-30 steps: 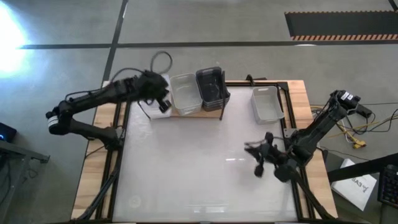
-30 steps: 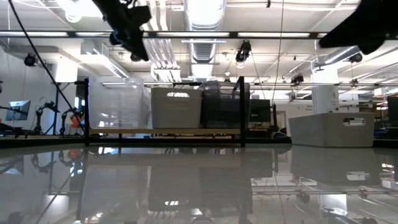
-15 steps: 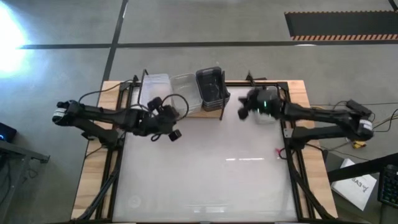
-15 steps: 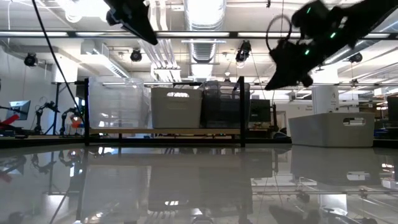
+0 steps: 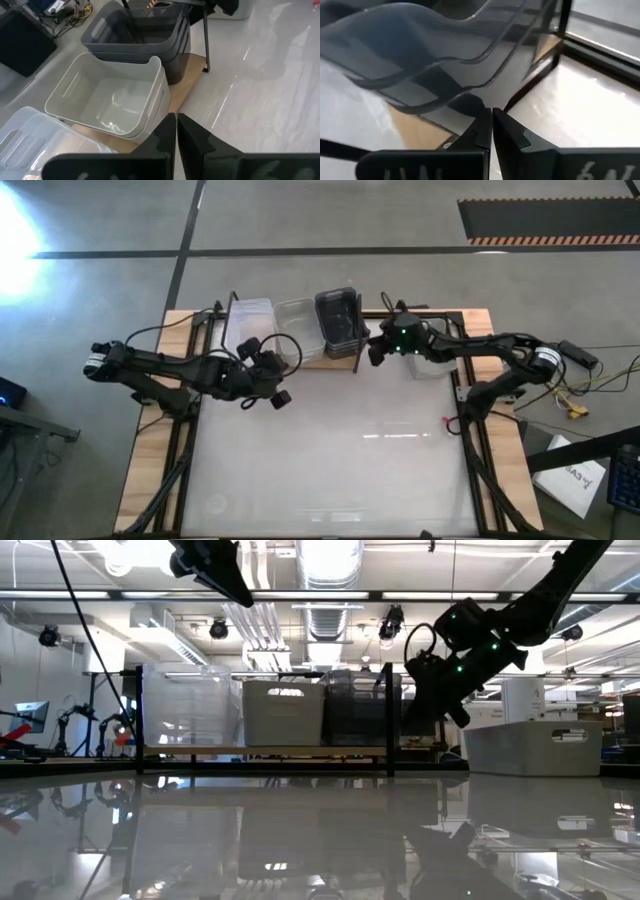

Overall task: Stack baskets on shelf by color
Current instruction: Adjust the stacked black bins on the shelf

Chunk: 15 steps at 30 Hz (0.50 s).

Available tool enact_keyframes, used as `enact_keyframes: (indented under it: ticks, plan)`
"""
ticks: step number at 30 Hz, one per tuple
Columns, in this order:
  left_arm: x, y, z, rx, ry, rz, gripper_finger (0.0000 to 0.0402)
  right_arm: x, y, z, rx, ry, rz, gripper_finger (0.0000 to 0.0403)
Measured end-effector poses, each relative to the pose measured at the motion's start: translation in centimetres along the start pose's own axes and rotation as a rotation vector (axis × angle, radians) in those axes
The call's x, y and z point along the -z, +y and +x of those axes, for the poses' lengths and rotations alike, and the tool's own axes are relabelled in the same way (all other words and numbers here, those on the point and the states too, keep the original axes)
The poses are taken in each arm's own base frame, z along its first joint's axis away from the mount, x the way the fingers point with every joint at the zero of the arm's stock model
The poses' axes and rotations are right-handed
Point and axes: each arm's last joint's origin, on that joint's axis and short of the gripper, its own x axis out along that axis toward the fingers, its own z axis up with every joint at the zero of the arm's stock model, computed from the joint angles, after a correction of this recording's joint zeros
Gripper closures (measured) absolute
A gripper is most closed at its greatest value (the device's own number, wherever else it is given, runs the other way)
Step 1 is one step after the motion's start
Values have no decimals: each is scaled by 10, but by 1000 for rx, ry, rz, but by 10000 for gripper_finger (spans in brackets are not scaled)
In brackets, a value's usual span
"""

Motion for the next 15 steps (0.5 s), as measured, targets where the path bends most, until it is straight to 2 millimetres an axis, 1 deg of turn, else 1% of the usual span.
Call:
enact_keyframes:
  ticks: [3,8,12,15]
  plan:
    - [0,0,0,0,0,0,402,2,12,1,-32,8,-20,394]
    - [0,0,0,1,-1,-1,402,2,34,-5,-103,-6,-53,394]
    - [0,0,0,1,-2,-1,402,2,41,-7,-124,5,-57,394]
    - [0,0,0,2,-4,-3,402,1,42,-10,-112,8,-61,394]
